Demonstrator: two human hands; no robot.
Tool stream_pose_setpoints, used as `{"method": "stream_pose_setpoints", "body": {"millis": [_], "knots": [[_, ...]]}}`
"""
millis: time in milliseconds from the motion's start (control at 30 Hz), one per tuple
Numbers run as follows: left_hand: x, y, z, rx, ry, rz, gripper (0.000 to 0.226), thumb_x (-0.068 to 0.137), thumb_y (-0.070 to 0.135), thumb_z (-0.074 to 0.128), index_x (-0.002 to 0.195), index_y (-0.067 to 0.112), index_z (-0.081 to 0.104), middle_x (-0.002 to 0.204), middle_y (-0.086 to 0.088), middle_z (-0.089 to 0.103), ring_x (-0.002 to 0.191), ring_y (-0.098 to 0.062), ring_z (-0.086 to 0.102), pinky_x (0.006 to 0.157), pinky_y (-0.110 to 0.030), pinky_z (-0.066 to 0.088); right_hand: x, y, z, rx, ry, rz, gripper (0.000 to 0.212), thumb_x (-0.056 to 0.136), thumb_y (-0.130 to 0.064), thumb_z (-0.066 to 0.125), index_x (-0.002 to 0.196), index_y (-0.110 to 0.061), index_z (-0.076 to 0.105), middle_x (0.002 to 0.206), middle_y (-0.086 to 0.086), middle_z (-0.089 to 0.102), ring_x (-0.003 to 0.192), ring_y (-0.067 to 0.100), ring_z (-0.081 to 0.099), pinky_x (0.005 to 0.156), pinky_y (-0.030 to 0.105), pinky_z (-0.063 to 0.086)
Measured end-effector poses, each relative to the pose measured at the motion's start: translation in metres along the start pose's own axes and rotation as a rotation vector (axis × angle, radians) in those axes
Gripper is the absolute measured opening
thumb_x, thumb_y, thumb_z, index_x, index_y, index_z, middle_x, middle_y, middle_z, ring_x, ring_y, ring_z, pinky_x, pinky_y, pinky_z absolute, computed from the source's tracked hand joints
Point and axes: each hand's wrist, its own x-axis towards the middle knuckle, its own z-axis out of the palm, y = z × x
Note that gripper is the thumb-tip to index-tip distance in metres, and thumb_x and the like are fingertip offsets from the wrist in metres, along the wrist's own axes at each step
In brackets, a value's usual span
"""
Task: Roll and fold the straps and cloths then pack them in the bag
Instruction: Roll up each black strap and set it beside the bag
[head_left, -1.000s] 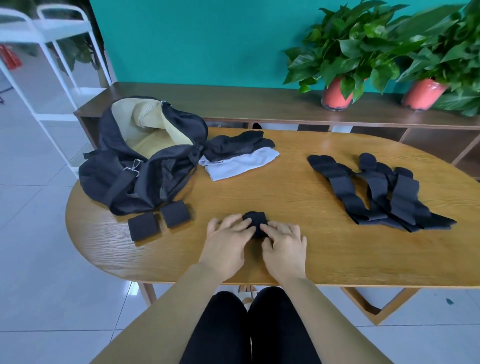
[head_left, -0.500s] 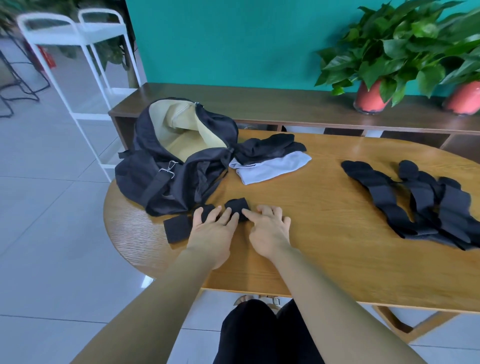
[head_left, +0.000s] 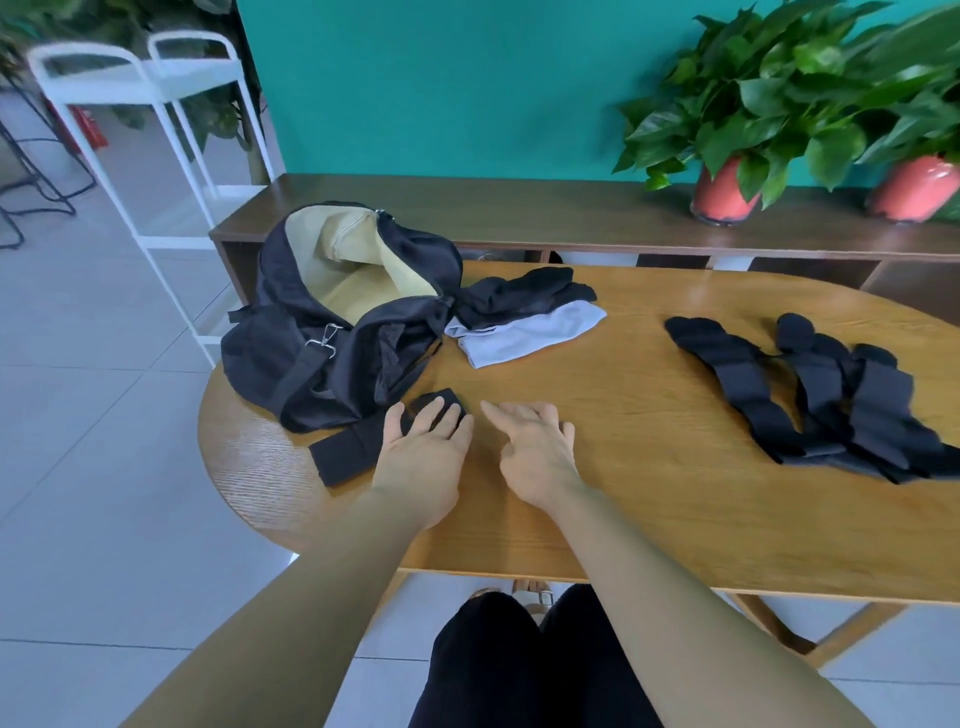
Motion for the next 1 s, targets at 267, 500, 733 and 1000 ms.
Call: {"method": "stream_pose_setpoints", "body": {"millis": [267,500,733,1000], "knots": [[0.026,0.081,-0.021,0.043,-0.008,0.165,0.077,0.089,0.005,0.048,0.153,0.020,0.006,0.161,0.000,0.003,0.148,-0.017,-0.004,0.114,-0.053,-0.006,-0.032,0.102,-0.067,-0.064,0.190,0.254,0.061,0.090,-0.003,0.038,0.145,-0.028,0.036,0.147,-0.002,0.040,0.135,0.017,0.020,0.103,0.035,0.020],[0.060,0.167,-0.030,0.034,-0.014,0.314,0.074,0.089,0.004,0.044,0.153,0.020,0.010,0.161,-0.001,0.006,0.148,-0.017,0.000,0.114,-0.051,-0.004,-0.052,0.178,-0.114,-0.293,0.280,0.397,0.050,0.090,-0.010,0.042,0.140,-0.019,0.041,0.139,0.002,0.045,0.133,0.026,0.024,0.106,0.042,0.020],[0.084,0.227,-0.031,0.009,-0.014,0.393,0.076,0.087,0.001,0.044,0.153,0.020,0.011,0.161,-0.002,0.009,0.148,-0.017,0.003,0.115,-0.048,-0.001,-0.054,0.209,-0.123,-0.360,0.164,0.520,0.029,0.095,-0.023,0.031,0.098,-0.017,0.059,0.108,0.004,0.063,0.115,0.027,0.043,0.101,0.042,0.027],[0.094,0.233,-0.018,-0.138,0.085,0.371,0.057,0.098,0.016,0.040,0.151,0.023,0.019,0.158,0.002,0.021,0.143,-0.016,0.021,0.111,-0.042,0.012,-0.060,0.202,-0.117,-0.093,0.305,0.362,0.039,0.097,-0.021,0.032,0.126,-0.022,0.058,0.112,0.001,0.067,0.110,0.022,0.048,0.095,0.038,0.025]]}}
